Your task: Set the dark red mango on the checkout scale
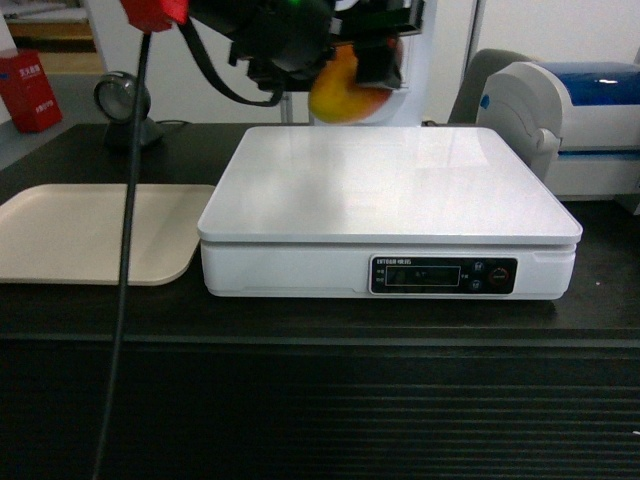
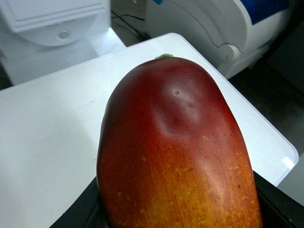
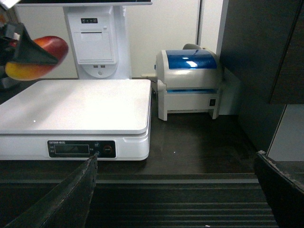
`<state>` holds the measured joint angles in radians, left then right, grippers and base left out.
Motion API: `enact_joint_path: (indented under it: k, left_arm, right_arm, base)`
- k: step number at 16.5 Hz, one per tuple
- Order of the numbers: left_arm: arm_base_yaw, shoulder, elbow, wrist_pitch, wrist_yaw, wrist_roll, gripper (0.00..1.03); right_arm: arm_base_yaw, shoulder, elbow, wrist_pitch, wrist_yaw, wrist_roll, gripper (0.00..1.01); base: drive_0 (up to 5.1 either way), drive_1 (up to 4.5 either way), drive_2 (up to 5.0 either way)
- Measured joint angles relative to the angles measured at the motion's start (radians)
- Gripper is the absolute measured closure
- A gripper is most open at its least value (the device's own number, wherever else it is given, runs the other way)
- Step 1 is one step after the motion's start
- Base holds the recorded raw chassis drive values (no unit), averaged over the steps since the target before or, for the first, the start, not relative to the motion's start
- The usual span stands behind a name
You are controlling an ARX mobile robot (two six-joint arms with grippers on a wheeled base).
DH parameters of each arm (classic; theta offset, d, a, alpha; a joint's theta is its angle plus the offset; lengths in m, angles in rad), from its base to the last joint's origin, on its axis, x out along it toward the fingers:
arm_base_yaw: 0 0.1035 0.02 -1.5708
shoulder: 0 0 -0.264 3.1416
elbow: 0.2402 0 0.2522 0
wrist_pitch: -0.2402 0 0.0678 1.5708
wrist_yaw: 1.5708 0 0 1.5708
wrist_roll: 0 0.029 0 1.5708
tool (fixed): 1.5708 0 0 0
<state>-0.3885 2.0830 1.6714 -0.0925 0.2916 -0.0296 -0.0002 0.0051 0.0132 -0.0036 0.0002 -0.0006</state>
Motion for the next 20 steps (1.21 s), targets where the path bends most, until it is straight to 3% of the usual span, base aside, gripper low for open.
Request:
enact_joint_path:
  k: [3, 7, 10, 14, 16, 18, 20]
  left_arm:
    - [-0.042, 0.102, 0.115, -0.056, -0.018, -0.076, 0.41]
    - [-0.049, 0.273, 0.354, -0.200, -0.108, -0.209, 0.41]
    - [-0.066, 0.362, 0.475, -0.270, -0.180, -0.251, 0.41]
    - [-0.083, 0.388, 0.505, -0.274, -0.236, -0.220, 0.41]
    - [-0.088, 0.387, 0.483, -0.257, -0.258, -0.172, 0.38]
    - [-0.088, 0.387, 0.460, -0.253, -0.255, -0.146, 0.10]
    - [-0.087, 0.364, 0.419, -0.223, -0.246, -0.143, 0.05]
  right_arm:
    - [0.000, 0.000, 0.000, 0.000, 0.000, 0.000, 0.03]
    - [0.000, 0.000, 0.000, 0.000, 0.000, 0.000, 0.03]
    - [0.000, 0.000, 0.000, 0.000, 0.000, 0.000, 0.03]
    - [0.000, 0.000, 0.000, 0.000, 0.000, 0.000, 0.03]
    - [0.000, 0.000, 0.000, 0.000, 0.000, 0.000, 0.03]
    - [0.000, 0.000, 0.000, 0.000, 0.000, 0.000, 0.03]
    - [0.000, 0.000, 0.000, 0.000, 0.000, 0.000, 0.03]
  base:
    - [0.0, 0.00, 0.0]
    - [0.0, 0.00, 0.0]
    - [0.0, 0.00, 0.0]
    - [0.0, 0.00, 0.0]
    - [0.0, 0.00, 0.0]
    - [0.0, 0.00, 0.0]
    - [0.0, 0.00, 0.0]
